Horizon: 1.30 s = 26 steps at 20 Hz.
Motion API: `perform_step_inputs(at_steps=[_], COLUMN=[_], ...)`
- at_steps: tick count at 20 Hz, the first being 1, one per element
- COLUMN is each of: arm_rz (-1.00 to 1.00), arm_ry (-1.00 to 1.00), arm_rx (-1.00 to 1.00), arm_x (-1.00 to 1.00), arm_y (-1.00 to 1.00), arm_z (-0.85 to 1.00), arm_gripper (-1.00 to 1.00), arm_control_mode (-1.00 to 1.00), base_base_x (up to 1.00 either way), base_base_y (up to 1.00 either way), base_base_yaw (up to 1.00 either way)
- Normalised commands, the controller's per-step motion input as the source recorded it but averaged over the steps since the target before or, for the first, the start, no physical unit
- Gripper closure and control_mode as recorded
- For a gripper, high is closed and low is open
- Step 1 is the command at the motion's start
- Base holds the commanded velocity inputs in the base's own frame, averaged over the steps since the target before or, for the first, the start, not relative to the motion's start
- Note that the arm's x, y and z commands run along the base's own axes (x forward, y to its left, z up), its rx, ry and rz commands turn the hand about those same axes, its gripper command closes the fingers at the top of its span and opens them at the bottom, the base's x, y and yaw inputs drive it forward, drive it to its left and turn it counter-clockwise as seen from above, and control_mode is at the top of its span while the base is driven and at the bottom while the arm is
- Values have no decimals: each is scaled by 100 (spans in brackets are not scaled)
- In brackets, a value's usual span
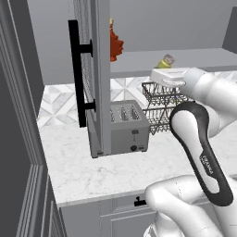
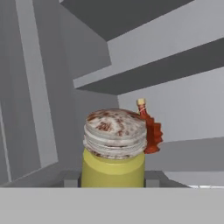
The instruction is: Put the shaker and condiment bottle from the counter next to their counterparts in the cabinet.
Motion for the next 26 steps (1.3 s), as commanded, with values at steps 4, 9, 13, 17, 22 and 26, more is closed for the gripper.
perform_step_inputs(at_steps=[4,9,13,17,22,26], arm_rz=[18,8,3,0,4,6], arm_ry=[0,2,4,12,11,8], arm_rx=[-14,-10,-7,-4,-11,-9], arm_x=[29,19,4,26,22,24], arm_y=[9,8,21,26,14,2], arm_z=[-18,0,0,22,0,0], arm_gripper=[100,100,100,100,100,100], arm_control_mode=[-100,-100,-100,-100,-100,-100], base_base_x=[0,0,0,0,0,0], base_base_y=[0,0,0,0,0,0], base_base_yaw=[0,0,0,0,0,0])
